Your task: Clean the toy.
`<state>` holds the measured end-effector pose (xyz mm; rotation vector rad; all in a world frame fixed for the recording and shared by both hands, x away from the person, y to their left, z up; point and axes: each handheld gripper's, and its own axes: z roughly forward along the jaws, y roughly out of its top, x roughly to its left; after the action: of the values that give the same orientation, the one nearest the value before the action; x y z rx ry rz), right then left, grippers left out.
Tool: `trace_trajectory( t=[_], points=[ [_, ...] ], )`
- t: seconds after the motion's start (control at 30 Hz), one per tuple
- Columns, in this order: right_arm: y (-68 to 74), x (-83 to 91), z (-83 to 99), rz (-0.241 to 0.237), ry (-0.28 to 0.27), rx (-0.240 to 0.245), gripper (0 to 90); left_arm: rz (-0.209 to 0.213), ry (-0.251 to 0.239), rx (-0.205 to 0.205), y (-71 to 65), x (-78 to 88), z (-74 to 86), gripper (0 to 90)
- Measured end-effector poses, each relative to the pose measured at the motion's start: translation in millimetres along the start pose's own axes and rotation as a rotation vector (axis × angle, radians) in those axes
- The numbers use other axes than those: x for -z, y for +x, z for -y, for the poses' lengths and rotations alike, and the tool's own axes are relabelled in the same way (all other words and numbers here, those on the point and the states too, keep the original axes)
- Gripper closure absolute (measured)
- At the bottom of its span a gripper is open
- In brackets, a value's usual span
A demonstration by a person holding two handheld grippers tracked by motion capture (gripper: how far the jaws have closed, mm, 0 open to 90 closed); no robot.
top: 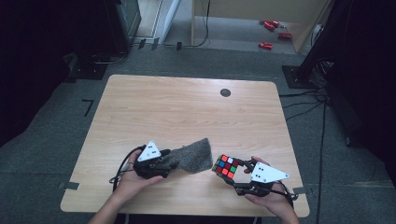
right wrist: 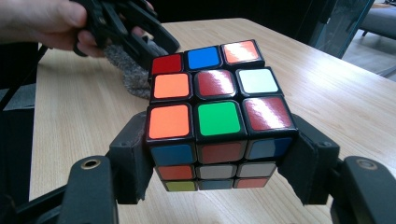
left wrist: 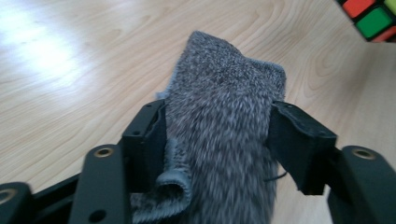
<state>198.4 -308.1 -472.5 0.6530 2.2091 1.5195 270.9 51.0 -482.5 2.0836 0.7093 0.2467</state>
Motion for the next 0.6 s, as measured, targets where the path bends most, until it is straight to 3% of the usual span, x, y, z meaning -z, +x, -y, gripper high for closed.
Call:
trace_trajectory(
  t=[0.1,0.2,0.27,0.33,0.4,0.47,0.6],
  points=[
    [-0.3,-0.1,1.2,0.000,0.002,0.000,34.4,-0.012,0.023,0.002,-6.7,-14.3,-2.7,37.5],
    [0.4,-1.1,2.5,-0.002,0.007,-0.002,34.4,-0.064,0.077,0.001,-12.4,-29.1,-3.7,40.3],
    [1.2,-2.7,3.4,-0.005,0.013,-0.001,34.4,-0.082,0.106,-0.021,-15.4,-34.9,-2.6,47.7],
    [1.8,-4.0,3.6,-0.006,0.017,0.000,34.4,-0.092,0.131,-0.068,-20.7,-38.9,-0.5,60.7],
    [2.6,-5.2,3.6,-0.010,0.020,0.000,34.4,-0.075,0.132,-0.078,-22.5,-38.7,0.1,73.7],
    [3.2,-6.9,3.8,-0.012,0.021,0.001,34.4,-0.053,0.118,-0.068,-21.1,-36.5,-0.2,80.9],
    [4.9,-10.1,4.5,-0.013,0.029,0.001,34.4,-0.019,0.049,-0.047,-17.6,-24.7,-1.0,83.8]
  ],
)
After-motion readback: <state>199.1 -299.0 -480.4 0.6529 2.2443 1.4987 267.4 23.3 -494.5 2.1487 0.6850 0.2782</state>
